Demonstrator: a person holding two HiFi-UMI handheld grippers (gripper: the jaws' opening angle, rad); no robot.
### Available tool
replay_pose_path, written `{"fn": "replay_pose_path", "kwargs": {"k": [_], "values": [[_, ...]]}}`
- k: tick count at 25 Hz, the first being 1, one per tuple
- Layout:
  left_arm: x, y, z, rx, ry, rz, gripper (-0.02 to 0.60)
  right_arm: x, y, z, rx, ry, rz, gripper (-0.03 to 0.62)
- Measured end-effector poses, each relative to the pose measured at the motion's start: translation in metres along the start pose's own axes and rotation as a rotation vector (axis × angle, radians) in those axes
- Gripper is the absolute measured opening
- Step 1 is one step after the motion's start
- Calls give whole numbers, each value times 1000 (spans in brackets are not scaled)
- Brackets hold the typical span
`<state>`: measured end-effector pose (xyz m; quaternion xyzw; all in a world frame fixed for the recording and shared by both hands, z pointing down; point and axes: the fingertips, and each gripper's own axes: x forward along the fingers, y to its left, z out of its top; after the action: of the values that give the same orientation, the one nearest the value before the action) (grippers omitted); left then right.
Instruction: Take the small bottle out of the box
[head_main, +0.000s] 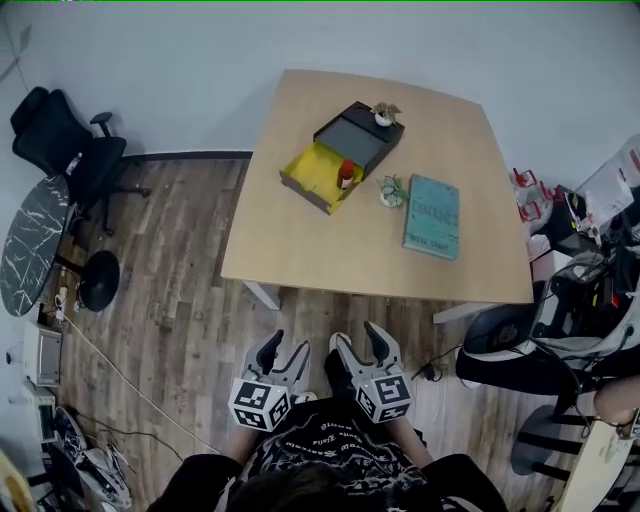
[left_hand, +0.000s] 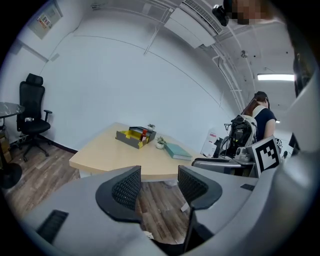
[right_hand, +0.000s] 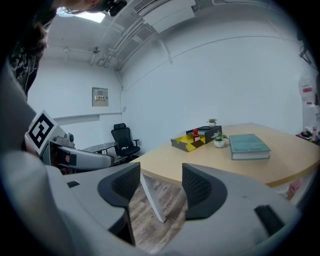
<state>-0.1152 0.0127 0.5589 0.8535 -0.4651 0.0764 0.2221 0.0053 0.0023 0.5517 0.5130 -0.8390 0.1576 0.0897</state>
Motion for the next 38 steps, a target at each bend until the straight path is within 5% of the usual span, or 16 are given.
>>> {"fn": "replay_pose_path", "kwargs": {"k": [24, 38], "values": [[187, 18, 82, -24, -32, 126, 235, 139, -152, 86, -40, -17, 148, 265], [222, 36, 102, -47, -36, 118, 236, 173, -174, 105, -24, -13, 124, 265]]}}
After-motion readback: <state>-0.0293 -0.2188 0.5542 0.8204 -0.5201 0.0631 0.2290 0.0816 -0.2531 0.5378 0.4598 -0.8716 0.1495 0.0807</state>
